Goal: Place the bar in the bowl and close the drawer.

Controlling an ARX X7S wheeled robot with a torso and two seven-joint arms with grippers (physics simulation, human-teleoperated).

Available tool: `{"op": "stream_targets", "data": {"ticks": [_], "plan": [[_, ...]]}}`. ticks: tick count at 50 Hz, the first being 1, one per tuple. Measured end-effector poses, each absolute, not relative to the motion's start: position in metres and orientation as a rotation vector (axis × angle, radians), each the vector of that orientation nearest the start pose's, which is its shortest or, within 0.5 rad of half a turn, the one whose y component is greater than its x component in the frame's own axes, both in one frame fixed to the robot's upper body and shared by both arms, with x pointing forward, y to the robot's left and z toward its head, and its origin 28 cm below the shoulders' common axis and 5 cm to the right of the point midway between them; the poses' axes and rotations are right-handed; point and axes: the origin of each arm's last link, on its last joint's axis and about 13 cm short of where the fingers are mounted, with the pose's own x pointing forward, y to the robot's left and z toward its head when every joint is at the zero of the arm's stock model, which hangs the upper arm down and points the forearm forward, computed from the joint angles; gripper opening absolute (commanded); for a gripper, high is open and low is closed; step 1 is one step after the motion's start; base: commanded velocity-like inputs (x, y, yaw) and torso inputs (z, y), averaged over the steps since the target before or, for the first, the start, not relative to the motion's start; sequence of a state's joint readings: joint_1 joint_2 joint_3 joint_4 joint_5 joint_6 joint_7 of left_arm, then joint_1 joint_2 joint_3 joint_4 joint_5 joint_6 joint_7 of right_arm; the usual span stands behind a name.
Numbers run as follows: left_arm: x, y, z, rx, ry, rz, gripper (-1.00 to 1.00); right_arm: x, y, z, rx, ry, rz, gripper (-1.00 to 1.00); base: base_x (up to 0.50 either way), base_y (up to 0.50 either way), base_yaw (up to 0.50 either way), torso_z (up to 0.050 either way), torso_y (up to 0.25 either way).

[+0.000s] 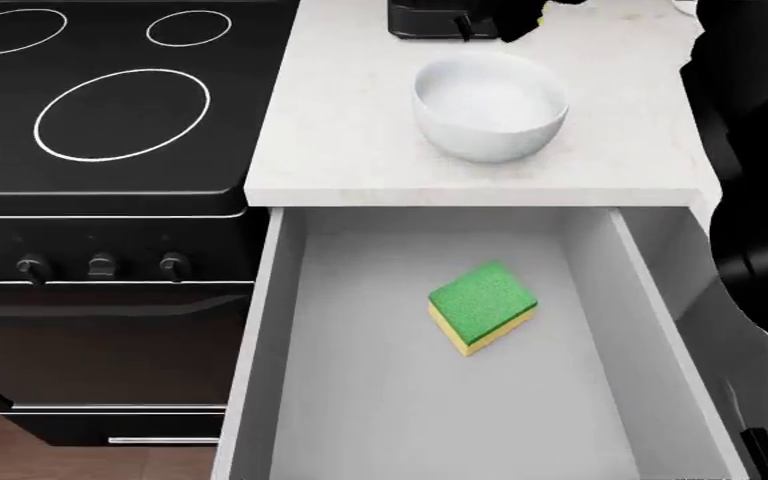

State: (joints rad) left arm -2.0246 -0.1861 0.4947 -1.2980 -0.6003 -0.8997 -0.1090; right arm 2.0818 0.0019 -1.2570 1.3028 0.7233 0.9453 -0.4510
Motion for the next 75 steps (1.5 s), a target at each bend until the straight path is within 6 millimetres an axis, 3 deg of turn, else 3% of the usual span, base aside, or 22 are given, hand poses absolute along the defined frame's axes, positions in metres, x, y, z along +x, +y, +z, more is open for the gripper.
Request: {"op": "stream_targets", "data": {"ticks": [13, 37, 64, 75], "plan": [[0.38, 0.258, 0.433, -0.064, 0.203, 0.095, 1.0, 0.375, -0.102, 0.442, -0.457, 0.385, 0.236, -1.0, 0.0, 0.0, 0.0, 0.003, -0.235], [0.377, 0.26, 0.437, -0.076, 0.203, 0.107, 1.0, 0.377, -0.099, 0.436, -0.376, 0.353, 0.169, -1.0, 0.0, 0.0, 0.0, 0.0, 0.0], [0.378, 0.262, 0.435, -0.08, 0.204, 0.107, 1.0, 0.378, -0.098, 0.448, -0.272, 0.198, 0.117, -1.0, 0.0, 0.0, 0.0, 0.0, 0.0], [0.378, 0.262, 0.435, -0.08, 0.205, 0.109, 1.0, 0.382, -0.097, 0.438, -0.258, 0.213, 0.111, -1.0, 0.0, 0.0, 0.0, 0.0, 0.0]]}}
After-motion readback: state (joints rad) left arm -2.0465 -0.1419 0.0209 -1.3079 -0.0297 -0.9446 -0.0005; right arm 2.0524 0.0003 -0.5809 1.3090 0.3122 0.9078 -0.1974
